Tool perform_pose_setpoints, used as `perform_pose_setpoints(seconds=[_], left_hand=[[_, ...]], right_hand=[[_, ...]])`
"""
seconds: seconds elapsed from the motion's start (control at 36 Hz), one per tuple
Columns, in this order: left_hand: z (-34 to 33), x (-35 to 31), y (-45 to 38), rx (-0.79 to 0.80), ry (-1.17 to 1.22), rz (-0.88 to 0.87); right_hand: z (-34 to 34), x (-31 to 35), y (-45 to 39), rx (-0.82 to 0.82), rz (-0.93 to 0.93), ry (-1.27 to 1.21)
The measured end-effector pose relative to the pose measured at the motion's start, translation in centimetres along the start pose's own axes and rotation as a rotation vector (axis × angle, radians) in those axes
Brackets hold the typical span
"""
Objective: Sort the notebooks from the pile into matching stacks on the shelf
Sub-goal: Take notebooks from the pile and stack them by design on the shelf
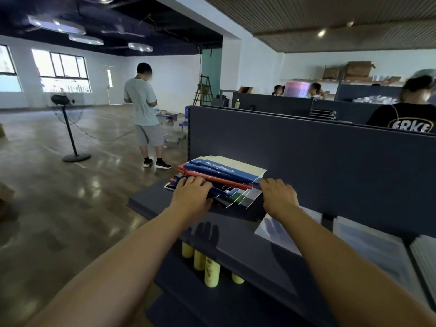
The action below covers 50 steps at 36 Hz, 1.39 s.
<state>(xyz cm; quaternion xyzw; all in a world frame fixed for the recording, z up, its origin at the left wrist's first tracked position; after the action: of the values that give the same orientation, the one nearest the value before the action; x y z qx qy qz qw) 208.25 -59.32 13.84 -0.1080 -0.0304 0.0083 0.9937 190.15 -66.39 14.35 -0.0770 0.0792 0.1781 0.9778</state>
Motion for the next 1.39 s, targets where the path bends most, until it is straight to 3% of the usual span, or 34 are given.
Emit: perform_pose_setpoints(seconds=[0.42, 0.72, 1.14, 1.25, 1.39], left_hand=[[-0.2, 0.6, -6.5, -0.071, 0.084, 0.004], [0.2, 1.2, -8.5, -0.092, 0.122, -0.033], [0.0, 1.3, -10.6, -0.096, 0.139, -0.069], [0.1, 1.5, -10.7, -0.116, 0.163, -0.076], [0.4, 1.5, -10.1, -0.147, 0.165, -0.097]], right_hand=[[-0.8, 1.7, -6.0, -0.083, 0.199, 0.125], [1.5, 0.8, -7.8, -0.171, 0.105, -0.074], [0.0, 2.2, -10.2, 0.045, 0.172, -0.204], [1.7, 1.9, -9.7, -0.128, 0.129, -0.305], [4.2, 2.6, -7.2, -0.418, 0.186, -0.199]])
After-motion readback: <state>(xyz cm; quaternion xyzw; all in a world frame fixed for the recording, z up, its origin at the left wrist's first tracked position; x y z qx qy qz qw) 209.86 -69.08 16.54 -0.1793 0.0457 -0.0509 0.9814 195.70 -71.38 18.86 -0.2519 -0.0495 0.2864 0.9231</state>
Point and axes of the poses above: each hand's wrist, its own y-axis away from the middle knuckle, its own z-axis out of the back of the hand, x = y × z, the point moved 8 cm from there along -y, towards the middle knuckle, and after that the axes turned 8 degrees about x, right-handed, at the moved point
